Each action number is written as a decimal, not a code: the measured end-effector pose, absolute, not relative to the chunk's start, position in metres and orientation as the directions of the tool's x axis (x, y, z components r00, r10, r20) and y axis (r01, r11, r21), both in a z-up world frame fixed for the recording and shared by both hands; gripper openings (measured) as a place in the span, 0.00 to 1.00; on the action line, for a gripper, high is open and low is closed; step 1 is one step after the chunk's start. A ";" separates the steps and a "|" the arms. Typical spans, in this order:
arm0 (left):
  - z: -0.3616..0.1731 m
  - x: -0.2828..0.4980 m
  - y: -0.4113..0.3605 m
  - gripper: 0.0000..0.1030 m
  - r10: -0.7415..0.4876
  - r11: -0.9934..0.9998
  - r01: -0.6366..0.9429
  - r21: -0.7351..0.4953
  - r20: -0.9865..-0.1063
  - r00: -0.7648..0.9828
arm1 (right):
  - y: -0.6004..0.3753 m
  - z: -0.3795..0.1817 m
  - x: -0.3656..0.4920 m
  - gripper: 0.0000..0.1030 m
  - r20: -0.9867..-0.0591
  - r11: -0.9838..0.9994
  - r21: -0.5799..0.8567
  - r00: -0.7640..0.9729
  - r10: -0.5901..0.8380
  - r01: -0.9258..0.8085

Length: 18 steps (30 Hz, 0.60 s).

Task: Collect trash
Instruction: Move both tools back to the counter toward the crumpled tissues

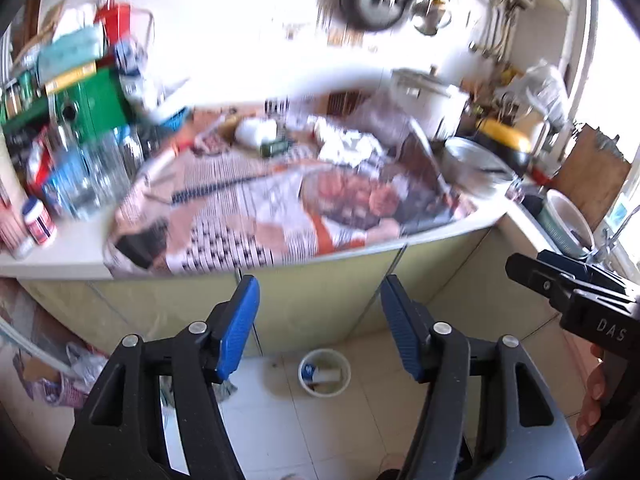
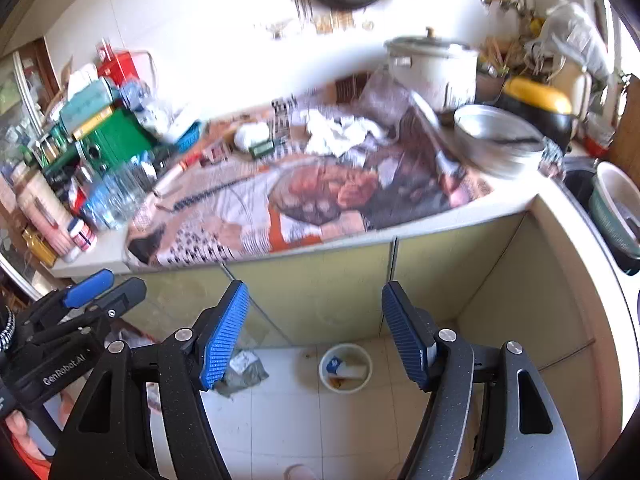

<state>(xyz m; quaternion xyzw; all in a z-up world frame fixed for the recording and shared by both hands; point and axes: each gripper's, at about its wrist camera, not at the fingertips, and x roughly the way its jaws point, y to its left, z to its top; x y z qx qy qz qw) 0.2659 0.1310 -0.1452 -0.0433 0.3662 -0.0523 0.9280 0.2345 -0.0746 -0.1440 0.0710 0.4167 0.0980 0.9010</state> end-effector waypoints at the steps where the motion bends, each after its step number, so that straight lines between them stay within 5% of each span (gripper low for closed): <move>1: -0.132 0.261 0.132 0.64 -0.131 0.991 0.073 -0.115 -0.658 0.741 | -0.072 -0.134 0.230 0.65 -0.722 0.972 0.205 0.654 0.228 -0.113; 6: -0.094 0.253 0.136 0.88 -0.123 0.992 0.081 -0.098 -0.593 0.795 | -0.063 -0.098 0.224 0.68 -0.662 0.978 0.177 0.722 0.199 -0.108; 9: -0.079 0.258 0.135 0.95 -0.109 0.994 0.076 -0.082 -0.563 0.819 | -0.064 -0.083 0.228 0.79 -0.629 0.980 0.165 0.754 0.188 -0.106; 18: -0.078 0.326 0.127 0.96 -0.043 0.998 0.008 -0.064 -0.561 0.826 | -0.083 -0.081 0.280 0.80 -0.581 0.974 0.182 0.784 0.220 -0.138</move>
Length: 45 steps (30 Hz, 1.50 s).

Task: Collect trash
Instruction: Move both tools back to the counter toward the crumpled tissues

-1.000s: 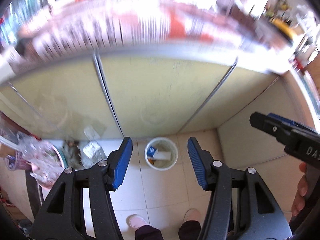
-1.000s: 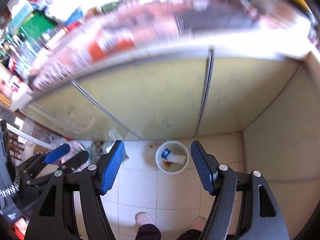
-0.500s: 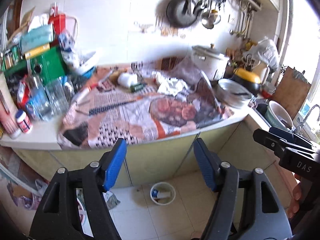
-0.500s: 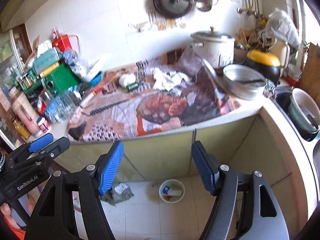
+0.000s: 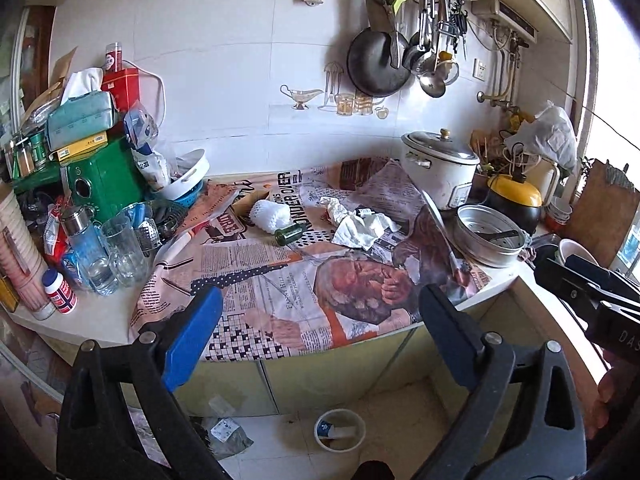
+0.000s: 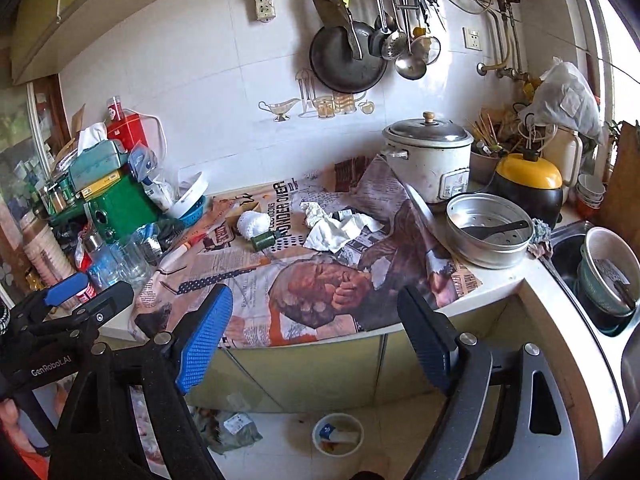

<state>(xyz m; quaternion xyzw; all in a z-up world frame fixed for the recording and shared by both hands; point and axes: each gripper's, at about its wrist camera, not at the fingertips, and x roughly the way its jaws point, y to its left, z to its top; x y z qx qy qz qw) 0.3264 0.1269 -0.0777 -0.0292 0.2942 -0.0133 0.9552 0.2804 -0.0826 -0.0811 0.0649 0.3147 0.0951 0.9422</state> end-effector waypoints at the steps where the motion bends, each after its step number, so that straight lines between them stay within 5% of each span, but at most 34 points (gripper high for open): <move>1: -0.077 0.336 0.126 0.96 -0.035 0.998 -0.001 -0.064 -0.564 0.825 | -0.086 -0.082 0.290 0.80 -0.581 0.972 0.182 0.782 0.226 -0.147; 21: -0.133 0.548 0.122 0.96 0.106 0.965 -0.245 -0.090 -0.722 0.684 | -0.142 -0.120 0.496 0.80 -0.706 0.940 0.230 0.623 0.338 -0.251; 34: -0.239 0.688 0.185 0.95 -0.056 0.989 -0.086 -0.123 -0.835 0.547 | -0.108 -0.193 0.583 0.80 -0.816 0.953 0.284 0.495 0.298 -0.105; 45: -0.305 0.746 0.185 0.78 -0.182 0.981 0.026 -0.192 -0.863 0.471 | -0.101 -0.263 0.687 0.80 -0.851 0.964 0.253 0.455 0.261 -0.081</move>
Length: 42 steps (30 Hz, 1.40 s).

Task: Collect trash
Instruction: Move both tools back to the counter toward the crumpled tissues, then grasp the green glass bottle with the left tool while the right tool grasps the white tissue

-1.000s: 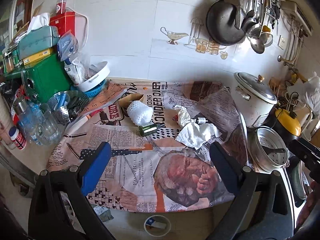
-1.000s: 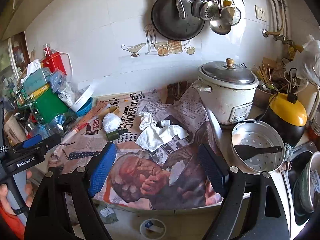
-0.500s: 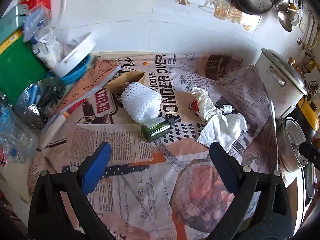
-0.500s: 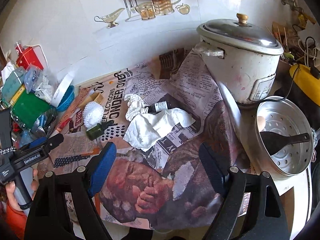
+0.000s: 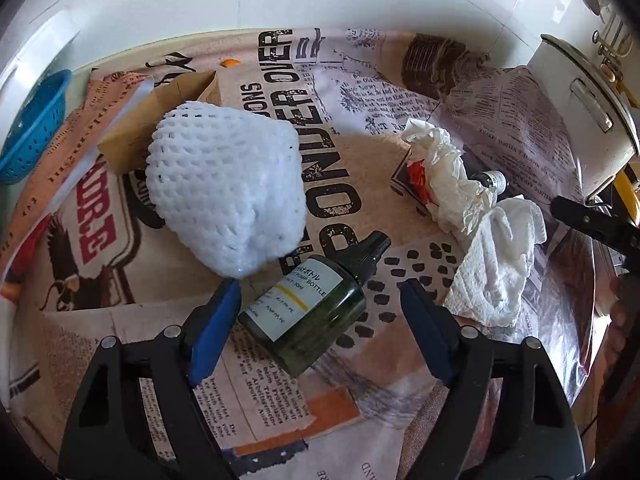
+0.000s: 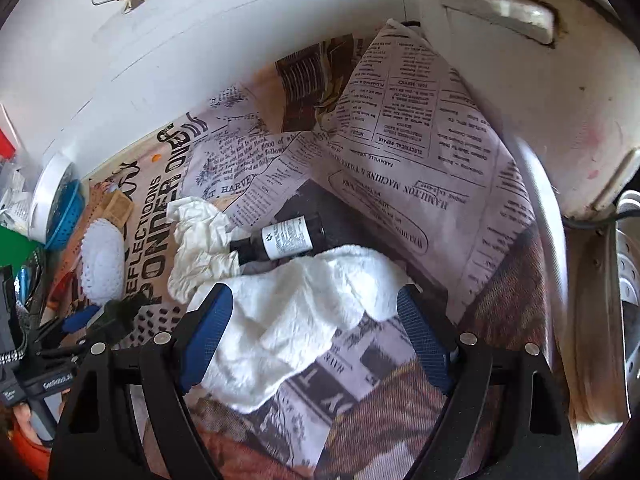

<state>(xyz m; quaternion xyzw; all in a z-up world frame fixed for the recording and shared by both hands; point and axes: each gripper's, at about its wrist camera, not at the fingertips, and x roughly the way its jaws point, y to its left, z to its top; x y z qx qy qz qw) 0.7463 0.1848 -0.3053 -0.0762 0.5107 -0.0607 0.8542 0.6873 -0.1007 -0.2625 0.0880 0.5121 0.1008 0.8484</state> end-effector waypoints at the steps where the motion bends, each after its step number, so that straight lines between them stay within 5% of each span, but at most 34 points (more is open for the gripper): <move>1: -0.307 0.746 0.183 0.77 -0.192 0.979 0.034 -0.200 -0.861 0.471 | -0.101 -0.266 0.693 0.80 -0.851 0.963 0.256 0.453 0.266 -0.086; 8: -0.312 0.740 0.166 0.55 -0.232 0.973 0.096 -0.212 -0.867 0.441 | -0.080 -0.287 0.693 0.80 -0.861 0.933 0.311 0.361 0.357 -0.182; 22: -0.315 0.732 0.165 0.40 -0.107 0.993 0.013 -0.115 -0.877 0.468 | -0.021 -0.306 0.658 0.78 -0.905 0.927 0.121 0.344 0.250 -0.355; 25: -0.313 0.723 0.166 0.40 -0.101 0.994 0.007 -0.111 -0.878 0.468 | -0.019 -0.306 0.655 0.63 -0.899 0.933 0.063 0.385 0.207 -0.354; 28: -0.310 0.717 0.165 0.40 -0.093 0.995 0.007 -0.102 -0.880 0.465 | -0.021 -0.301 0.651 0.31 -0.892 0.929 0.067 0.395 0.220 -0.365; 29: -0.308 0.713 0.163 0.40 -0.090 0.995 0.006 -0.099 -0.879 0.469 | -0.022 -0.300 0.651 0.13 -0.895 0.927 0.069 0.388 0.222 -0.370; 42: -0.238 0.669 0.122 0.40 -0.028 0.993 -0.073 -0.090 -0.799 0.601 | -0.093 -0.227 0.610 0.08 -0.823 0.922 0.250 0.437 0.363 -0.294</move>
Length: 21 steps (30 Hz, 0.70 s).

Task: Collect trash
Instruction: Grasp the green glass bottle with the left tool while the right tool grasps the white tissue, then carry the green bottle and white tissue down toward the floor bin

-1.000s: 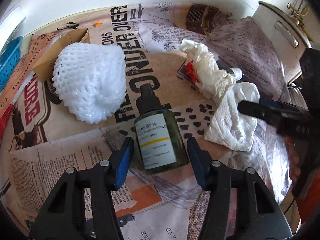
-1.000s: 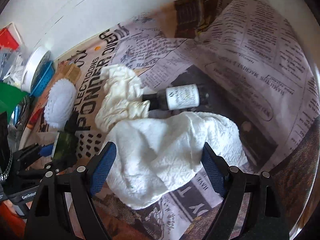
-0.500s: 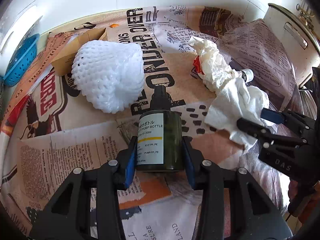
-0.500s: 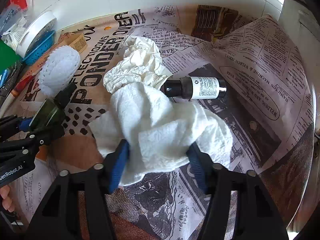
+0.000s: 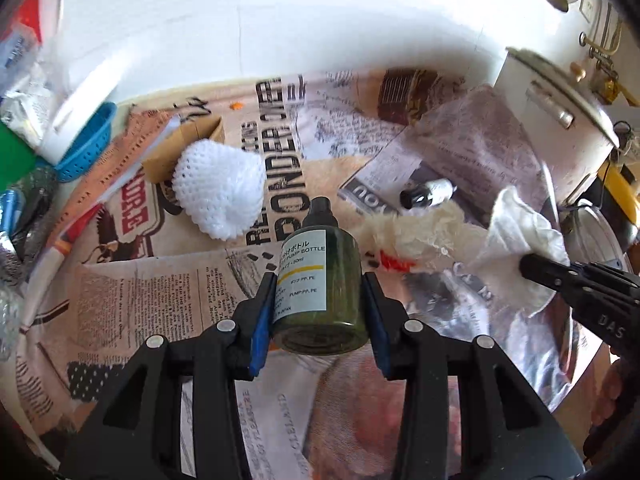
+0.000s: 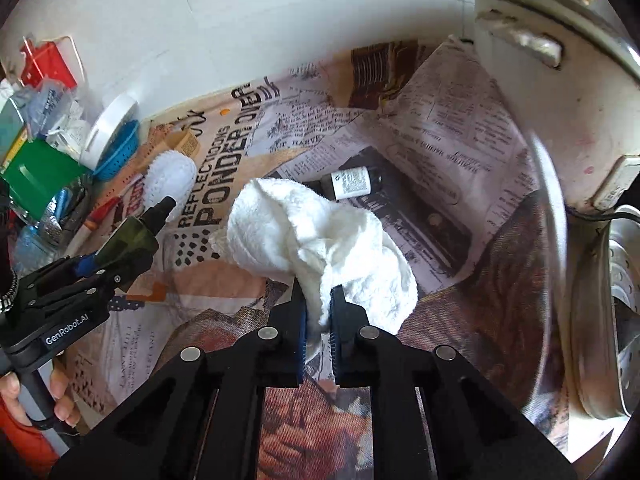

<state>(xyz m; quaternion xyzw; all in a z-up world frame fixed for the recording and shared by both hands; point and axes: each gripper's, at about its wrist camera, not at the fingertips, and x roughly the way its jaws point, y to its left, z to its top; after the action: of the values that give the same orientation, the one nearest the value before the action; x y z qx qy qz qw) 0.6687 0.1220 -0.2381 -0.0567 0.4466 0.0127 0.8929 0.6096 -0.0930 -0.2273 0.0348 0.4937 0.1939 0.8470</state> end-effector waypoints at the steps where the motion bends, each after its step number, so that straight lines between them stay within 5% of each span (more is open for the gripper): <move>1: -0.230 0.663 0.118 0.40 -0.021 0.992 -0.085 -0.094 -0.787 0.617 | -0.099 -0.218 0.606 0.08 -0.810 0.919 0.257 0.451 0.374 -0.300; 21: -0.140 0.528 0.084 0.40 0.003 0.987 -0.108 -0.116 -0.667 0.745 | -0.133 -0.126 0.503 0.08 -0.671 0.891 0.289 0.590 0.449 -0.350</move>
<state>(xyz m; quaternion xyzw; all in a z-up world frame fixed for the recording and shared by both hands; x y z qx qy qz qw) 0.5277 0.0844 -0.1396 -0.0737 0.3557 0.0296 0.9312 0.5029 -0.1328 -0.1264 0.0632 0.3931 0.2247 0.8894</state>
